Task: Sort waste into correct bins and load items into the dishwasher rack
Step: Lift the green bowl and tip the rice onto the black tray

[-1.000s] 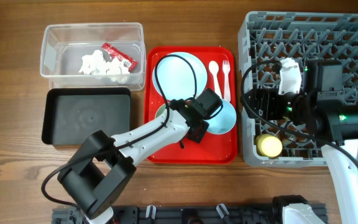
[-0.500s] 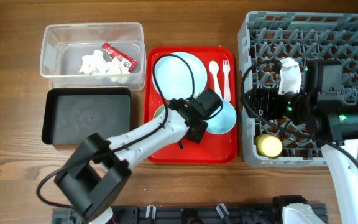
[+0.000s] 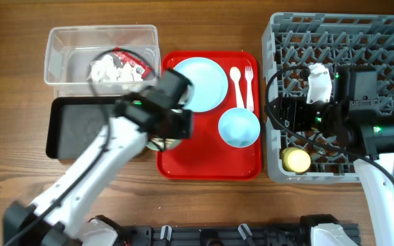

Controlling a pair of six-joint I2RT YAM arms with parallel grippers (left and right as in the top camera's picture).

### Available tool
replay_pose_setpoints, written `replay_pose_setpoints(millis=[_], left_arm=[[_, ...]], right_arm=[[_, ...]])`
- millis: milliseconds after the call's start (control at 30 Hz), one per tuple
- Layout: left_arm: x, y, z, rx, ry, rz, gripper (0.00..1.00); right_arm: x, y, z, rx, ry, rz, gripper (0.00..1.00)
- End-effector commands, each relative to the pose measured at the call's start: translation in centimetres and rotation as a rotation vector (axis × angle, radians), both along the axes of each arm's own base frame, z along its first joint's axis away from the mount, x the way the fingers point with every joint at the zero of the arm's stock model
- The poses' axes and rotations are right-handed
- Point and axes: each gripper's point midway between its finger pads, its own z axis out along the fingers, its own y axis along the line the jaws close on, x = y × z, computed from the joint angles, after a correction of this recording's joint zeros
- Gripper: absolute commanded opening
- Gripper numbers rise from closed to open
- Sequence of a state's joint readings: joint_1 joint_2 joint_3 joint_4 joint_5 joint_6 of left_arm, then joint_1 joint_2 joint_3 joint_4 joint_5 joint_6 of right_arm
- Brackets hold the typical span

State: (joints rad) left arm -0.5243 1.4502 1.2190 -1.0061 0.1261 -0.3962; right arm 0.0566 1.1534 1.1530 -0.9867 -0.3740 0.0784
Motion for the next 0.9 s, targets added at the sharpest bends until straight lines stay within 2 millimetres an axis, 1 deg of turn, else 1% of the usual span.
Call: replay_pose_setpoints(millis=[0, 67, 267, 533, 600, 700, 867], left_arm=[[0.8, 4.0, 2.6, -0.063, -0.006, 0.139, 0.04], [1.0, 6.1, 2.7, -0.083, 0.016, 0.172, 0.04], [1.7, 10.1, 2.7, -0.237, 0.044, 0.213, 0.04], [2.8, 15.8, 4.0, -0.545, -0.051, 0.31, 0.04], [3.0, 17.0, 4.1, -0.611, -0.075, 0.336, 0.04], [3.5, 18.7, 3.7, -0.698, -0.084, 0.387, 0.04], [4.8, 20.3, 3.2, -0.884, -0.101, 0.414, 0.04]], right_arm=[[0.3, 0.4, 0.8, 0.015, -0.021, 0.015, 1.0], [0.3, 0.4, 0.8, 0.015, -0.021, 0.015, 1.0], [0.3, 0.4, 0.8, 0.015, -0.021, 0.015, 1.0], [0.3, 0.4, 0.8, 0.015, -0.022, 0.015, 1.0], [0.3, 0.4, 0.8, 0.015, -0.022, 0.015, 1.0], [0.3, 0.4, 0.8, 0.015, -0.021, 0.015, 1.0], [0.3, 0.4, 0.8, 0.014, -0.021, 0.014, 1.0]])
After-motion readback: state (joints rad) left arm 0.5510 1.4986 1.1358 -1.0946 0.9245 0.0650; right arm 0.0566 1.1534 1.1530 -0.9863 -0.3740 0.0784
